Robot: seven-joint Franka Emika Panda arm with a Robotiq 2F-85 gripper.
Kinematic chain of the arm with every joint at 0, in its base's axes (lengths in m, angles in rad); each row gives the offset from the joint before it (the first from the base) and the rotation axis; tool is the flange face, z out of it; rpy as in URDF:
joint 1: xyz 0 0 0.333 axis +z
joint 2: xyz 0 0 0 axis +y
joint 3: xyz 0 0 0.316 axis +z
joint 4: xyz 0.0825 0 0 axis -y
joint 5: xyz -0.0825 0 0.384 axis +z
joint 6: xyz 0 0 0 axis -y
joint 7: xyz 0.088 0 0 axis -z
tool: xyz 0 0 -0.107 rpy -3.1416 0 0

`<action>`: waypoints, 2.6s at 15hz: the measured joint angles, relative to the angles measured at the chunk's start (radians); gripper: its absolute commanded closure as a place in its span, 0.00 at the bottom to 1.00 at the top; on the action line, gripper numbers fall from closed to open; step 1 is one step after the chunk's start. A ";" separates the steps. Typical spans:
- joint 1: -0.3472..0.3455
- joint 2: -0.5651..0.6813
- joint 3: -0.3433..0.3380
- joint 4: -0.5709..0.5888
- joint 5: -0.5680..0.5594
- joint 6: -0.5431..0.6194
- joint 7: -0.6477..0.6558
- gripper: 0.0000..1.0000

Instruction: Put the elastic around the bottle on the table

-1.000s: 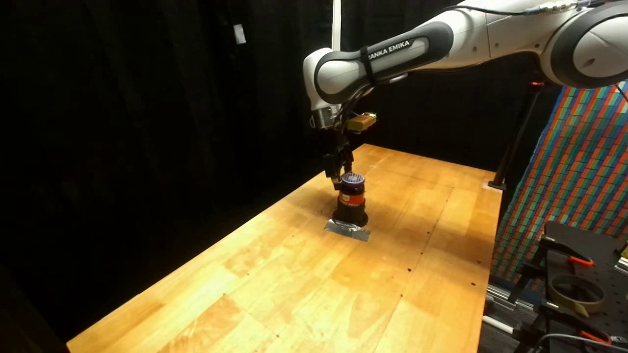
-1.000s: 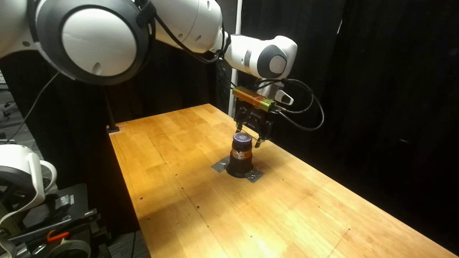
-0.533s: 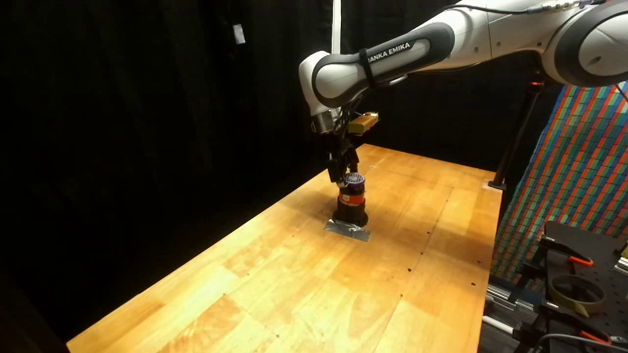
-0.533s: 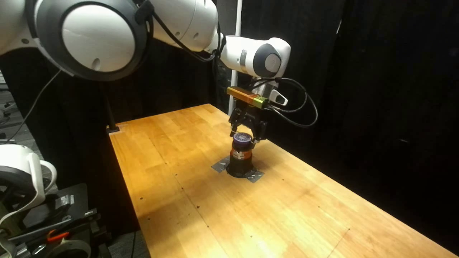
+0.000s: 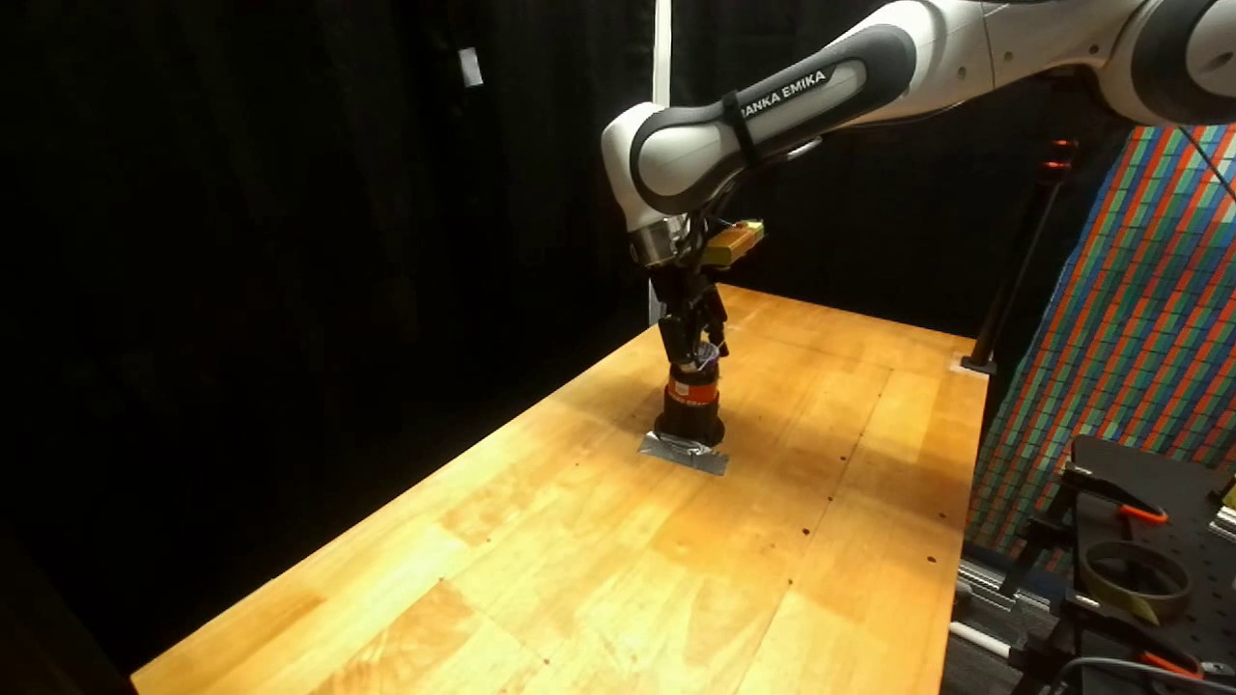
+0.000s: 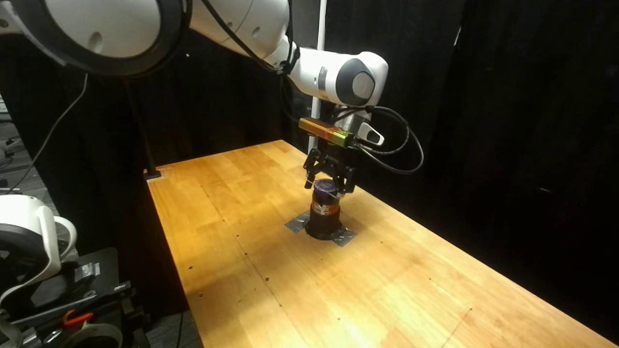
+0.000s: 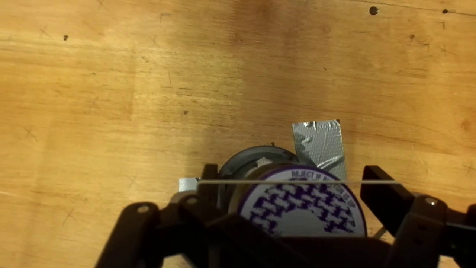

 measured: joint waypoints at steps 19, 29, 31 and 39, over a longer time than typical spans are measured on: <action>-0.035 -0.422 -0.005 -0.785 0.026 0.756 0.021 0.80; -0.035 -0.519 -0.003 -1.058 0.026 1.178 0.014 0.79; -0.035 -0.534 -0.002 -1.099 0.026 1.233 0.011 0.79; -0.022 -0.635 -0.016 -1.297 -0.009 1.504 0.012 0.79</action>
